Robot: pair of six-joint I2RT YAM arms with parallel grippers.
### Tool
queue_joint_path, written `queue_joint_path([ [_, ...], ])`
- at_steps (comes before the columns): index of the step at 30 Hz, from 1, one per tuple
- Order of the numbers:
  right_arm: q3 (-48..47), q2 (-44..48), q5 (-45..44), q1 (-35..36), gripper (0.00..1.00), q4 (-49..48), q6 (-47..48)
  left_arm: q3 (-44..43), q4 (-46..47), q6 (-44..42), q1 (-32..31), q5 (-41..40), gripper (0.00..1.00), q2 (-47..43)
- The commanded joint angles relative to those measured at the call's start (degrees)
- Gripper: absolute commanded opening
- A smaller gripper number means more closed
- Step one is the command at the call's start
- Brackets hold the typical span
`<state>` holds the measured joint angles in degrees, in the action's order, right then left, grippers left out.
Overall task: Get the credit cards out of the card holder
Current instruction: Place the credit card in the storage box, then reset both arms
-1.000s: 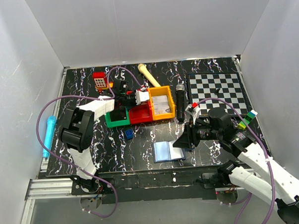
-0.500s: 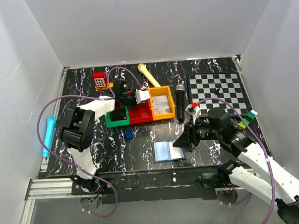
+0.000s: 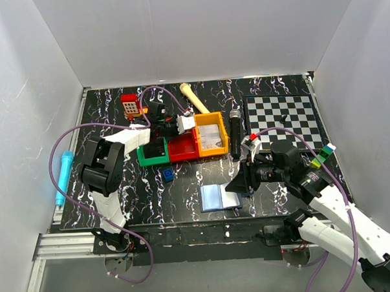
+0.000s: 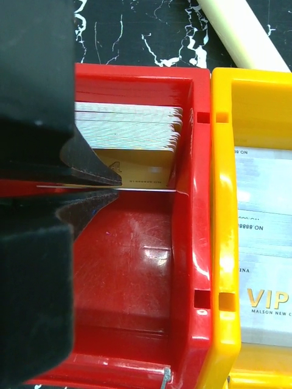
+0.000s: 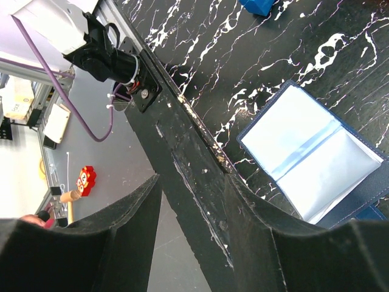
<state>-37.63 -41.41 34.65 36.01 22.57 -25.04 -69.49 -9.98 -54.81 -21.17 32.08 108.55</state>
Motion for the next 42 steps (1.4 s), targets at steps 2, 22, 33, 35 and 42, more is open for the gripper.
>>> queue_joint_path([
  [2,-2.3,-0.4,0.2,-0.2,0.54,-1.4,1.2,-1.6,0.3,0.5,0.3,-0.8,0.12,0.1],
  [22,-2.6,-0.6,0.4,-0.2,0.54,-1.4,1.0,-3.3,2.5,2.0,0.3,-4.4,0.15,-1.2],
  [33,-2.6,-1.2,0.6,-0.2,0.54,-1.6,1.0,-3.4,5.1,2.4,0.3,-7.4,0.16,-1.1],
  [35,-2.7,-1.4,0.6,-0.2,0.54,-1.7,1.0,-3.5,5.4,2.4,0.2,-7.9,0.16,-1.1],
  [42,-2.5,-1.7,0.8,-0.2,0.54,-2.1,1.0,-3.8,5.8,2.5,0.3,-8.1,0.17,-1.3],
])
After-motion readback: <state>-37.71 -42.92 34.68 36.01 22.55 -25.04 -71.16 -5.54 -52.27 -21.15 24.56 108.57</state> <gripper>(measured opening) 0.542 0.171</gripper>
